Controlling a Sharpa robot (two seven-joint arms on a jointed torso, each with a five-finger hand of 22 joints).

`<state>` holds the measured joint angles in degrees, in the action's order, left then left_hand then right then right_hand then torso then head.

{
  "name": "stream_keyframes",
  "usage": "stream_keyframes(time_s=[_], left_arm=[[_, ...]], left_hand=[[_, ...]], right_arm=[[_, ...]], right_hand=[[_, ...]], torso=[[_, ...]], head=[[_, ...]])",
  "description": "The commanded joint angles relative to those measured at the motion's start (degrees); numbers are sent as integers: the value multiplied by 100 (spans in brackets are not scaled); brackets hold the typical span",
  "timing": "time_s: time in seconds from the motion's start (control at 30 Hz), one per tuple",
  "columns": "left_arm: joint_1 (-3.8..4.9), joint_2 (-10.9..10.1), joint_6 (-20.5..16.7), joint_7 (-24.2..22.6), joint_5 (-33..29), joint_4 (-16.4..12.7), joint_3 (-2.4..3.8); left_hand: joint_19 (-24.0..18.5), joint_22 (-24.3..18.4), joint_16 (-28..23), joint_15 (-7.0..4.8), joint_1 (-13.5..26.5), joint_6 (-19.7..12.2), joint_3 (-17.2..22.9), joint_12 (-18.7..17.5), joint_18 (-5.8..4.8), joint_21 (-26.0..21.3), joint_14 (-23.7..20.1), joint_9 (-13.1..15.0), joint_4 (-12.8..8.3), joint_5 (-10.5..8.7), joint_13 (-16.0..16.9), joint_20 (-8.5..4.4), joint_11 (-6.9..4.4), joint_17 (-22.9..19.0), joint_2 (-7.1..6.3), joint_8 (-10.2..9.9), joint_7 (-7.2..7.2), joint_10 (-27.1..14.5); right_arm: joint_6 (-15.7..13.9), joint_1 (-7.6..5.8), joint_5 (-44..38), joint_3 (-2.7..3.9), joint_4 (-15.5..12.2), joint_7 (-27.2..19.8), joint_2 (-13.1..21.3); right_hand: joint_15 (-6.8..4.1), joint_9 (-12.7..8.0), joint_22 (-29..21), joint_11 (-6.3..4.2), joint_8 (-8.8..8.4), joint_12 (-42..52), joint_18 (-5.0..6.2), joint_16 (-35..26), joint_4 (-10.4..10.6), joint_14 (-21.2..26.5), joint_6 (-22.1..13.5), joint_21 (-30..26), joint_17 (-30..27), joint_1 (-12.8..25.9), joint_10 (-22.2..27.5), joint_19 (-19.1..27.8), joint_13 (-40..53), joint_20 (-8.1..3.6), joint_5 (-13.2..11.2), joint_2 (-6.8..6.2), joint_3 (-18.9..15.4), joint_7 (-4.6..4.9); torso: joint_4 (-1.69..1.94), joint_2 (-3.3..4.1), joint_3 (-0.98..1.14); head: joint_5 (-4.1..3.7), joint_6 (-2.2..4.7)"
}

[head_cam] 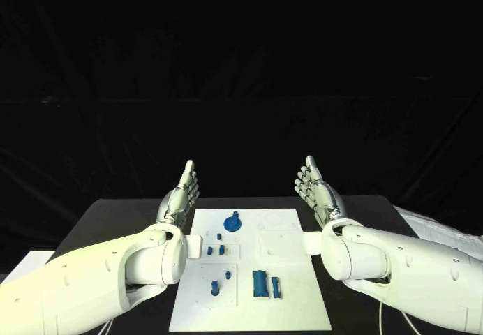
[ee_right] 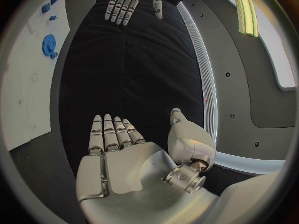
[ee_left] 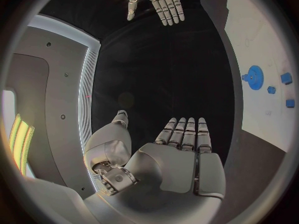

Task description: Assemble the parts on the task board

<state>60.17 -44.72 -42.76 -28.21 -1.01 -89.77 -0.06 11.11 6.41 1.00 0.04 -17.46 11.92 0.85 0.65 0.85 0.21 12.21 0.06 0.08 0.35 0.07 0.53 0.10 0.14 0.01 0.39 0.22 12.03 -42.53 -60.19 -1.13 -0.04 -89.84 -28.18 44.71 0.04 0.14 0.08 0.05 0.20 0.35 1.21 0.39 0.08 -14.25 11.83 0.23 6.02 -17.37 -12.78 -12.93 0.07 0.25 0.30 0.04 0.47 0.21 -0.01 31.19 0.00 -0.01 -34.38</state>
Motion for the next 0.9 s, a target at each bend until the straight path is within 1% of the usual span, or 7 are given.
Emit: stream_keyframes(time_s=[0.03,0.1,0.5,0.57,0.6,0.63,0.9], left_arm=[[-1,3,-136,-159,101,-18,6],[-1,3,-136,-159,101,-18,6],[-1,3,-136,-159,101,-18,6],[-1,3,-136,-159,101,-18,6],[-1,3,-136,-159,101,-18,6],[-1,3,-136,-159,101,-18,6],[-1,3,-136,-159,101,-18,6]], left_hand=[[-354,-204,-100,-4,557,-382,-85,-65,-85,-21,-387,-6,-8,-35,-7,-53,-10,-14,-1,-39,-22,-387],[-421,-641,-100,-4,663,-452,-85,-65,-85,-21,-462,-6,-8,-35,-7,-53,-10,-14,-1,-39,-22,-459],[-667,-641,-100,-4,1075,-729,-85,-65,-85,-21,-742,-6,-8,-35,-7,-53,-10,-14,-1,-39,-22,-737],[-1111,-641,-100,-4,1172,-1192,-85,-65,-85,-21,-813,-6,-8,-35,-7,-53,-10,-14,-1,-39,-22,-800],[-1111,-641,-100,-4,1271,-1192,-85,-65,-85,-21,-1221,-6,-8,-35,-7,-53,-10,-14,-1,-39,-22,-1203],[-1111,-641,-100,-4,1746,-1192,-85,-65,-85,-21,-1221,-6,-8,-35,-7,-53,-10,-14,-1,-39,-22,-1203],[-1111,-641,-100,-4,1746,-1192,-85,-65,-85,-21,-1221,-6,-8,-35,-7,-53,-10,-14,-1,-39,-22,-1203]], right_arm=[[-158,3,113,4,-12,-162,-1],[-158,3,113,4,-12,-162,-1],[-158,3,113,4,-12,-162,-1],[-158,3,113,4,-12,-162,-1],[-158,3,113,4,-12,-162,-1],[-158,3,113,4,-12,-162,-1],[-158,3,113,4,-12,-162,-1]], right_hand=[[-4,-14,-8,-5,-20,-35,-121,-39,-8,451,-376,-23,-192,553,409,412,-7,-25,-30,-4,-47,-21],[-4,-14,-8,-5,-20,-35,-121,-39,-8,543,-451,-23,-602,661,487,492,-7,-25,-30,-4,-47,-21],[-4,-14,-8,-5,-20,-35,-121,-39,-8,877,-721,-23,-602,1057,784,791,-7,-25,-30,-4,-47,-21],[-4,-14,-8,-5,-20,-35,-121,-39,-8,1425,-1183,-23,-602,1250,1278,1293,-7,-25,-30,-4,-47,-21],[-4,-14,-8,-5,-20,-35,-121,-39,-8,1425,-1183,-23,-602,1737,1278,1293,-7,-25,-30,-4,-47,-21],[-4,-14,-8,-5,-20,-35,-121,-39,-8,1425,-1183,-23,-602,1737,1278,1293,-7,-25,-30,-4,-47,-21],[-4,-14,-8,-5,-20,-35,-121,-39,-8,1425,-1183,-23,-602,1737,1278,1293,-7,-25,-30,-4,-47,-21]], torso=[[1,-1,0],[1,-1,0],[1,-1,0],[1,-1,0],[1,-1,0],[1,-1,0],[1,-1,0]], head=[[1,0],[1,0],[1,0],[1,0],[1,0],[1,0],[1,0]])
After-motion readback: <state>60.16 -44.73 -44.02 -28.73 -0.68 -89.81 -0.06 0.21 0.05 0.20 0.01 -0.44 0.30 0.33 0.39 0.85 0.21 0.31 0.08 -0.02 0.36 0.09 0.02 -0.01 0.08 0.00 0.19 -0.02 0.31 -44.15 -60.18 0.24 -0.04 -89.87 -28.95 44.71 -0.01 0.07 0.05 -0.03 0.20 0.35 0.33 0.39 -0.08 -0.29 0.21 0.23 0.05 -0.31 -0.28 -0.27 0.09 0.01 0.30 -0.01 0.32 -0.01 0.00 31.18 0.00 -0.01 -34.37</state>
